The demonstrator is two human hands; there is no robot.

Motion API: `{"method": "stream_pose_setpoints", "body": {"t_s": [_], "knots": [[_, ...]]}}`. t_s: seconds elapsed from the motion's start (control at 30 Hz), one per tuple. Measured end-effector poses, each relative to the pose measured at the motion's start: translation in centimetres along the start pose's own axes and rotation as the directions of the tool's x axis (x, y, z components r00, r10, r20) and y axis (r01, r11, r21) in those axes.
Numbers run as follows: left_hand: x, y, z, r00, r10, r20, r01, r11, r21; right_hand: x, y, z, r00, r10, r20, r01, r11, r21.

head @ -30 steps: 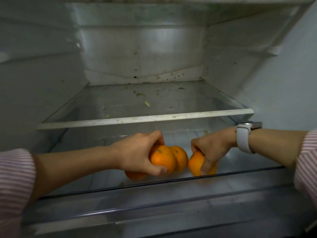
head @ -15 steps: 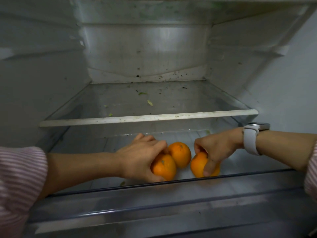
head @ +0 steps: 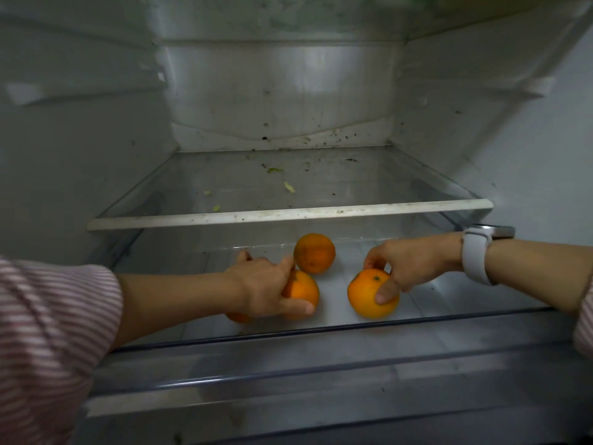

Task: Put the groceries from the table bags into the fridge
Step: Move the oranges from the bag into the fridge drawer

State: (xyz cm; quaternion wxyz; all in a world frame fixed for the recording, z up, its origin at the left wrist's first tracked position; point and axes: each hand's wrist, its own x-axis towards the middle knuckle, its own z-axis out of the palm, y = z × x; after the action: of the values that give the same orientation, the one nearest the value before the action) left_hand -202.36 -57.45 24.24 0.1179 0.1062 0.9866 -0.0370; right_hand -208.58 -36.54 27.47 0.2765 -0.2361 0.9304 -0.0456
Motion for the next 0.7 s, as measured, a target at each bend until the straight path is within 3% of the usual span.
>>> {"method": "stream_pose_setpoints", "body": {"t_s": [0.13, 0.3, 0.4, 0.47, 0.53, 0.57, 0.63, 0.7], "knots": [[-0.2, 0.6, -0.9, 0.999, 0.042, 0.027, -0.041, 0.999, -0.011, -0.6, -0.7, -0.5, 0.998, 0.043, 0.041, -0.041, 0.997, -0.058], [-1.6, 1.9, -4.1, 0.991, 0.132, -0.003, -0.132, 0.988, -0.074, -3.7, -2.4, -2.2, 0.997, 0.03, 0.074, -0.031, 1.0, 0.005], [-3.6, 2.9, -7.2, 0.992, 0.119, -0.035, -0.121, 0.99, -0.075, -6.2, -4.0, -3.2, 0.999, -0.026, -0.021, 0.025, 0.999, -0.022], [-5.6, 3.5, -9.0, 0.991, 0.042, -0.127, -0.047, 0.998, -0.03, -8.1, -5.0, -3.6, 0.972, -0.119, -0.205, 0.106, 0.992, -0.071], [-8.1, 3.9, -9.9, 0.934, -0.097, -0.343, 0.116, 0.993, 0.033, -9.9, -5.8, -3.4, 0.854, -0.222, -0.47, 0.19, 0.975, -0.115], [-9.4, 4.2, -9.8, 0.861, -0.167, -0.479, 0.205, 0.978, 0.026, -10.7, -6.3, -3.0, 0.756, -0.246, -0.607, 0.244, 0.966, -0.089], [-12.1, 5.2, -8.5, 0.642, -0.247, -0.726, 0.276, 0.958, -0.082, -12.2, -7.3, -1.2, 0.508, -0.238, -0.828, 0.388, 0.921, -0.026], [-15.1, 6.9, -5.7, 0.415, -0.27, -0.869, 0.229, 0.955, -0.188, -13.6, -8.5, 2.0, 0.273, -0.209, -0.939, 0.517, 0.855, -0.04]]}}
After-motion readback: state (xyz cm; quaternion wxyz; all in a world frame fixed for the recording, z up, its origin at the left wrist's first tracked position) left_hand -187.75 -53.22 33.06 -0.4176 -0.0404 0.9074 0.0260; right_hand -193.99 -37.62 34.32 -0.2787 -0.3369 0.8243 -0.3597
